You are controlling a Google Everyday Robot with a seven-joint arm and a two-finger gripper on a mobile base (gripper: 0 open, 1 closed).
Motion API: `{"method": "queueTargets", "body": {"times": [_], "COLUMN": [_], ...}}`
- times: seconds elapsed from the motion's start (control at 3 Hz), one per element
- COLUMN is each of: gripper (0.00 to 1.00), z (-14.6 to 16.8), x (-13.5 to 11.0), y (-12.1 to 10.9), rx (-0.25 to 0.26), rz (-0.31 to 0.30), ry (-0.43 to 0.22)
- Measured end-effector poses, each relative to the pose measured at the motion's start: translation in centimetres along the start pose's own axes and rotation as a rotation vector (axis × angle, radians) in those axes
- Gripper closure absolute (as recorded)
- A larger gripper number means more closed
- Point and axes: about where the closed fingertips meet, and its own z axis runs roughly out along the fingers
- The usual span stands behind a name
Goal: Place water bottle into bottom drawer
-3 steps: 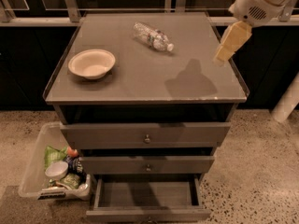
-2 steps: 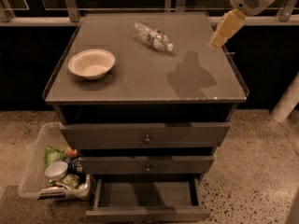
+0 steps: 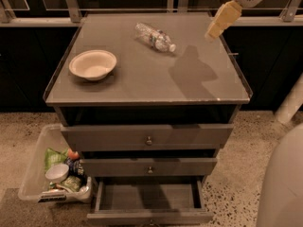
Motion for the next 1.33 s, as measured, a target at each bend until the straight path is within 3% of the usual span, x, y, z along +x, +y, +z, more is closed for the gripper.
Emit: {"method": "queueTargets", "body": {"times": [0.33, 0.67, 1.33], "gripper": [0.00, 0.00, 0.00], "z": [0.3, 2.9, 9.6], "x": [0.5, -0.2, -3.0], "y": [-0.2, -0.7, -0.1], "rx": [0.018, 0.011, -0.094], "rz": [0.068, 0.165, 0.249], "ry": [-0.015, -0.096, -0.233]}}
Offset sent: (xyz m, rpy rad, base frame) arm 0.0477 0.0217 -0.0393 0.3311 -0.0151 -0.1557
